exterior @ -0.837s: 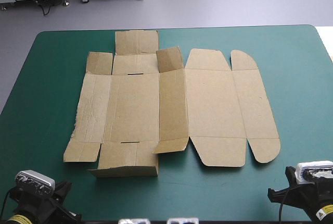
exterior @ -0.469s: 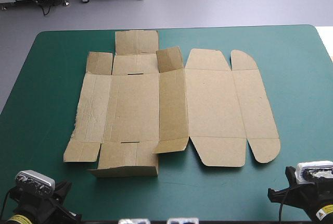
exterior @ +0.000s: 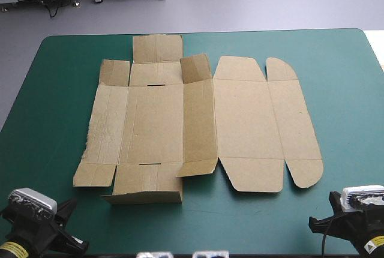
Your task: Fold the box
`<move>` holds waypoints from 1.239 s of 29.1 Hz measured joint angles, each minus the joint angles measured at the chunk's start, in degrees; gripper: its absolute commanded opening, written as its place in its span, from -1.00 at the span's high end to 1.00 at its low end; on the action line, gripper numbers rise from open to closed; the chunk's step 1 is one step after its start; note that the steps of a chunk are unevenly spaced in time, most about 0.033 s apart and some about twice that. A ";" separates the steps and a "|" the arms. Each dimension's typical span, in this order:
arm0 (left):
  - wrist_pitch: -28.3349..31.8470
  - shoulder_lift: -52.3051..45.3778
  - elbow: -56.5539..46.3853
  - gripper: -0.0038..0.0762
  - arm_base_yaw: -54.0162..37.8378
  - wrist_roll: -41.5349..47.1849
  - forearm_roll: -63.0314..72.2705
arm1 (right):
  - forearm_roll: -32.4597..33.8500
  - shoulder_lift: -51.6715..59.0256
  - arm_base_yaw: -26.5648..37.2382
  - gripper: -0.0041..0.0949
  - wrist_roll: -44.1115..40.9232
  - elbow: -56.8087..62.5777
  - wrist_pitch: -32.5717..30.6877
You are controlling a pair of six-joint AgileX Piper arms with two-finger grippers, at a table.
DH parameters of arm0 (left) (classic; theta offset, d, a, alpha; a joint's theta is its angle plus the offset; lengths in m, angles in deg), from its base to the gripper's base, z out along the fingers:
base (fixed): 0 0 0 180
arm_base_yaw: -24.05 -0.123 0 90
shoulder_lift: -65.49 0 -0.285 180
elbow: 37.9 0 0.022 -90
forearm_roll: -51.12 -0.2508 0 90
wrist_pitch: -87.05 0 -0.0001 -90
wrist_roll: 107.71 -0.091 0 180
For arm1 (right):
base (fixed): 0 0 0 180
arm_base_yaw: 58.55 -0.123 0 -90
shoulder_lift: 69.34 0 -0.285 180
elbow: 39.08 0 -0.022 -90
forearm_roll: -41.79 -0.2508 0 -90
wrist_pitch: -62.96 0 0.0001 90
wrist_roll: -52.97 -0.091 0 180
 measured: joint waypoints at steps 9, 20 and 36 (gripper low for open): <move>3.03 20.39 22.50 0.93 0.00 -0.35 0.31 | 0.00 0.00 0.00 0.96 0.00 0.00 0.22; 6.48 44.99 36.31 0.92 0.00 4.79 -11.27 | 0.14 0.00 0.00 0.96 0.05 0.00 0.46; 2.25 60.73 36.55 0.87 -39.83 -11.57 13.40 | 1.97 0.00 0.00 0.96 1.04 0.00 0.58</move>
